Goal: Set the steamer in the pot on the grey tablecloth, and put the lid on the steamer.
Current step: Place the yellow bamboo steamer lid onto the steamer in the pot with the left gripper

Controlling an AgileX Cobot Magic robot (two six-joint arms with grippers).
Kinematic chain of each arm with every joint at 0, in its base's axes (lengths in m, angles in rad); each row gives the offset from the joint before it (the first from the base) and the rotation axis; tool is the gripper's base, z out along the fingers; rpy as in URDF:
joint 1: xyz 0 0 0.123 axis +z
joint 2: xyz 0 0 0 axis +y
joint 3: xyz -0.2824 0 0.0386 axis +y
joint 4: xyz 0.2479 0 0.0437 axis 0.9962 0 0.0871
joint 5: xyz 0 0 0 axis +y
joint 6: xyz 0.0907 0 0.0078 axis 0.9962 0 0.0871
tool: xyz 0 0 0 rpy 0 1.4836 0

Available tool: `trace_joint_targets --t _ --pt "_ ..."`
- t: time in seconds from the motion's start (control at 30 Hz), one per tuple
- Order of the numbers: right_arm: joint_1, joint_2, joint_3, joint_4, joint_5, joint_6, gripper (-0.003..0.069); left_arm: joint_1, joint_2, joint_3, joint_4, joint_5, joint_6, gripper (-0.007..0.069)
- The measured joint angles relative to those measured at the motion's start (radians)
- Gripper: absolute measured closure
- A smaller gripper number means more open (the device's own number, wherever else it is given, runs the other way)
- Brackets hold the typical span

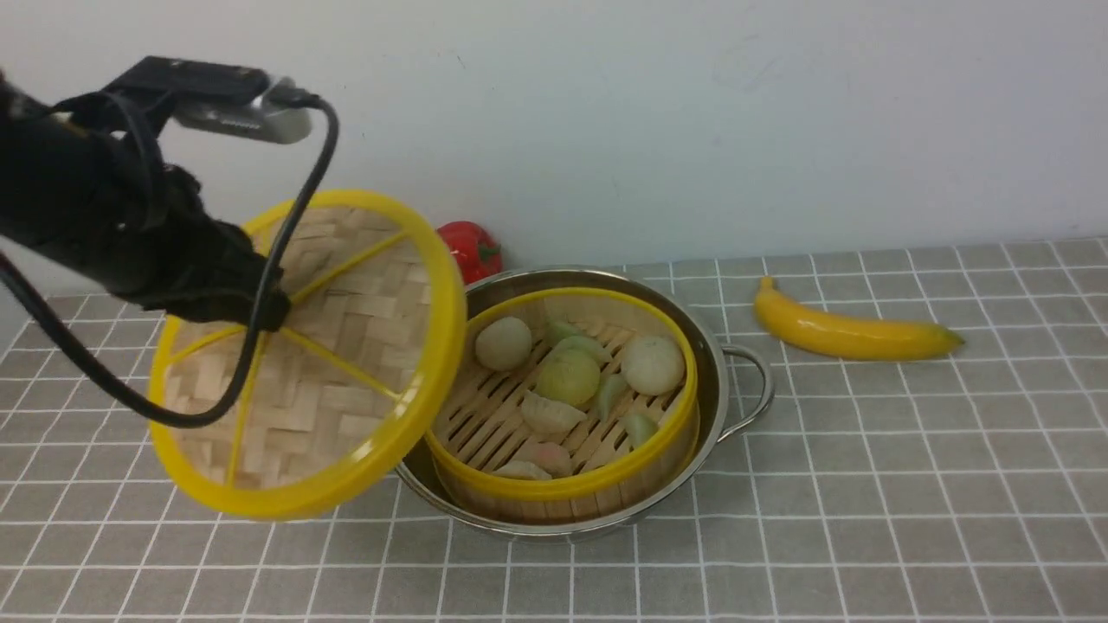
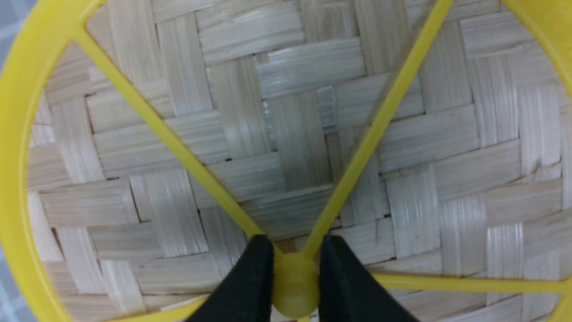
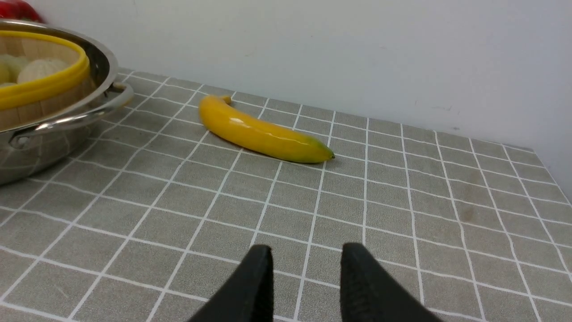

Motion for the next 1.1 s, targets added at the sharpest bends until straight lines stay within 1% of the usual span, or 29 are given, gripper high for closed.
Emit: trace_joint_targets --t 0.2,0.27,0.33,0.37,0.5,0.63,0.77,0.9,1.1 --pt "0.0 0.0 0.0 0.0 0.0 0.0 0.0419 -0.139 0.158 -0.141 -0.002 -0.016 0.155 0.0501" --pt "0.0 0.0 0.0 -0.001 0.0 0.0 0.0419 -0.161 0.182 -0.164 -0.002 -0.016 0.179 0.0501" --pt "0.0 0.0 0.0 -0.001 0.0 0.0 0.0419 -0.226 0.253 -0.233 0.003 -0.016 0.227 0.0501" --pt "0.0 0.0 0.0 -0.001 0.0 0.0 0.0419 -0.23 0.257 -0.233 0.005 -0.016 0.227 0.0501" --pt "0.0 0.0 0.0 -0.001 0.0 0.0 0.0419 -0.304 0.321 -0.288 0.054 -0.017 0.245 0.0501" --pt "0.0 0.0 0.0 -0.001 0.0 0.0 0.0419 -0.37 0.366 -0.297 0.141 -0.02 0.253 0.0501" --pt "0.0 0.0 0.0 -0.001 0.0 0.0 0.0419 -0.41 0.404 -0.297 0.226 -0.046 0.246 0.0501" --pt "0.0 0.0 0.0 -0.001 0.0 0.0 0.0419 -0.428 0.414 -0.302 0.248 -0.102 0.234 0.0501" --pt "0.0 0.0 0.0 -0.001 0.0 0.0 0.0419 -0.435 0.414 -0.311 0.253 -0.117 0.227 0.0501"
